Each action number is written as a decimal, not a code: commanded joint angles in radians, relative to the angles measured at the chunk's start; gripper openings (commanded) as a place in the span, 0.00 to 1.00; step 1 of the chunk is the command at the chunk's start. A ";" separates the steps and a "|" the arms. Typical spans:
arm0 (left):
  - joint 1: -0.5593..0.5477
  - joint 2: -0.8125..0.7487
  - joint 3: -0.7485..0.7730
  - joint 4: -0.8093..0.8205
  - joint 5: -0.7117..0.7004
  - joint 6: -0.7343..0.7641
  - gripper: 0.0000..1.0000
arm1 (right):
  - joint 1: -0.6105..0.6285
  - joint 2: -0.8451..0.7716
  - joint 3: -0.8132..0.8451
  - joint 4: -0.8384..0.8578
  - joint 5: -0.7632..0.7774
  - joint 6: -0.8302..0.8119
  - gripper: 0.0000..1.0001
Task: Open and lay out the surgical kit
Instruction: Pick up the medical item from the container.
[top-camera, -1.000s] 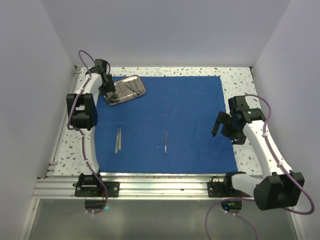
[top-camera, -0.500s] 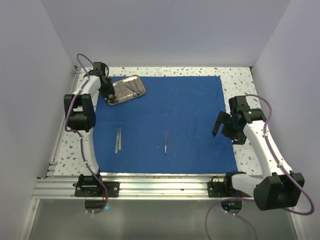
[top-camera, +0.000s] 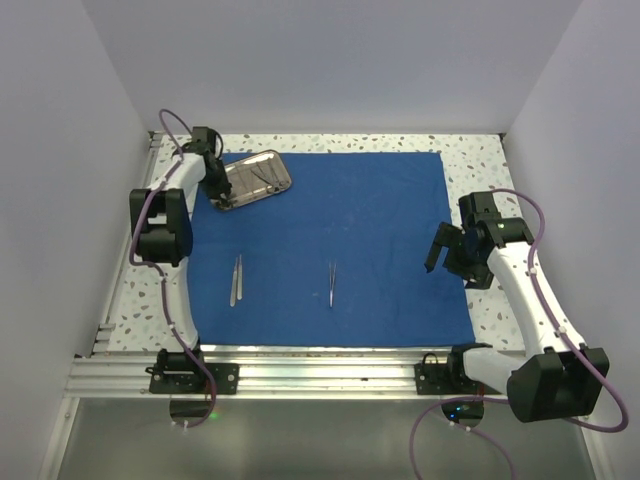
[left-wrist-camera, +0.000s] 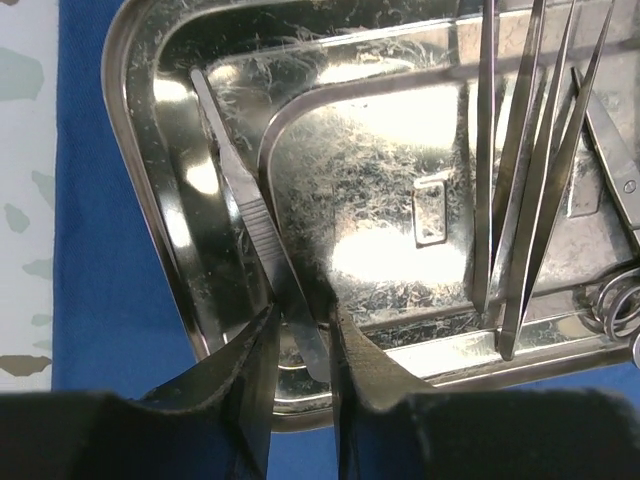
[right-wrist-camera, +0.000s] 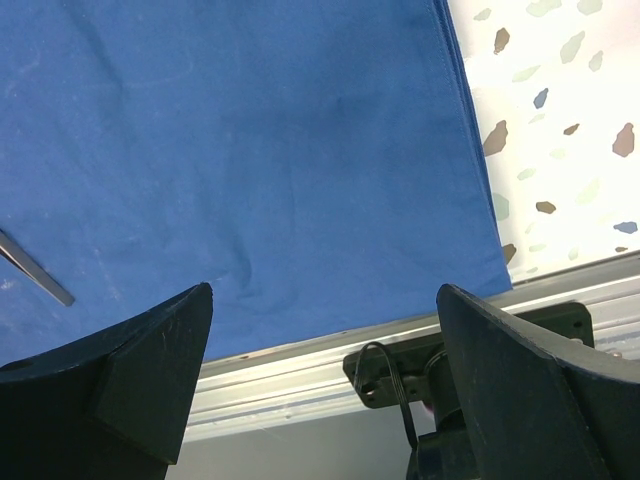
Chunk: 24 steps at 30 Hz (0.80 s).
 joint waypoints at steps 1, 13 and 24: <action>-0.044 0.044 -0.056 -0.137 -0.050 -0.028 0.29 | -0.004 -0.020 0.009 0.023 -0.009 -0.018 0.98; -0.076 0.062 -0.120 -0.161 -0.085 -0.028 0.05 | -0.004 -0.027 0.006 0.020 -0.012 -0.025 0.98; -0.078 0.018 -0.024 -0.193 -0.116 -0.012 0.00 | -0.005 -0.032 -0.005 0.032 -0.033 -0.022 0.98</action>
